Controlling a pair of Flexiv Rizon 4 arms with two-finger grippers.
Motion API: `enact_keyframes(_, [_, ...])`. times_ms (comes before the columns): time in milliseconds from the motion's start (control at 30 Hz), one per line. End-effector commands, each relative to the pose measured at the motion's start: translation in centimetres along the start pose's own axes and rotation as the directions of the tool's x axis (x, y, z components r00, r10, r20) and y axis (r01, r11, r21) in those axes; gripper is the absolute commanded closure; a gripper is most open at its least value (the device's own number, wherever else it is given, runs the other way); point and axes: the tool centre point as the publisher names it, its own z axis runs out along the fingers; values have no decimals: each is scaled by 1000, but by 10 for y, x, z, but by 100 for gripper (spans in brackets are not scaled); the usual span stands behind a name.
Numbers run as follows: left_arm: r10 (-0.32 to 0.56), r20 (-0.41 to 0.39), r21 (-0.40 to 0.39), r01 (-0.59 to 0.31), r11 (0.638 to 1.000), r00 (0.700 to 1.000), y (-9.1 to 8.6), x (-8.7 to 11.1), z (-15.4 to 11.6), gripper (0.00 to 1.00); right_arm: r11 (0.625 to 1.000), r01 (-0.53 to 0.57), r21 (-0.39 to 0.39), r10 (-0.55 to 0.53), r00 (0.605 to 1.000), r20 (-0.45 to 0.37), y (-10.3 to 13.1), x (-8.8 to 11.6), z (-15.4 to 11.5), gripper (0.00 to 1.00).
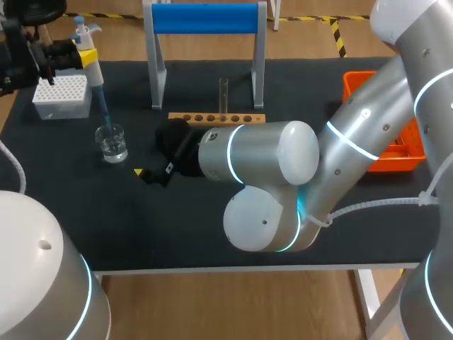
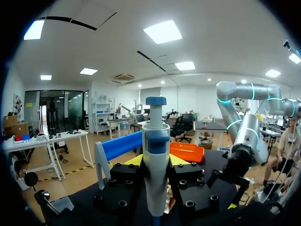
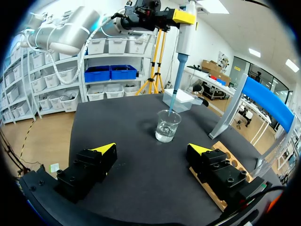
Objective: Invert the test tube, pick up the pipette, mount the tip to pipette, aspirate from beaker and dispense into the tube, eject the tip, return the pipette, and cap with the stopper.
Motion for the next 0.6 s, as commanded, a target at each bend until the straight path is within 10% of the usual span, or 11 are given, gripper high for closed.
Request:
enact_keyframes(33, [-1,-2,8,1,1000,1000,5,-2,2,100,1000,-1,-3,1,1000,-2,-1,0,1,0])
enact_keyframes(600, [18,1,19,-18,1000,1000,20,-7,4,100,1000,-1,-3,1,1000,-2,-1,0,1,0])
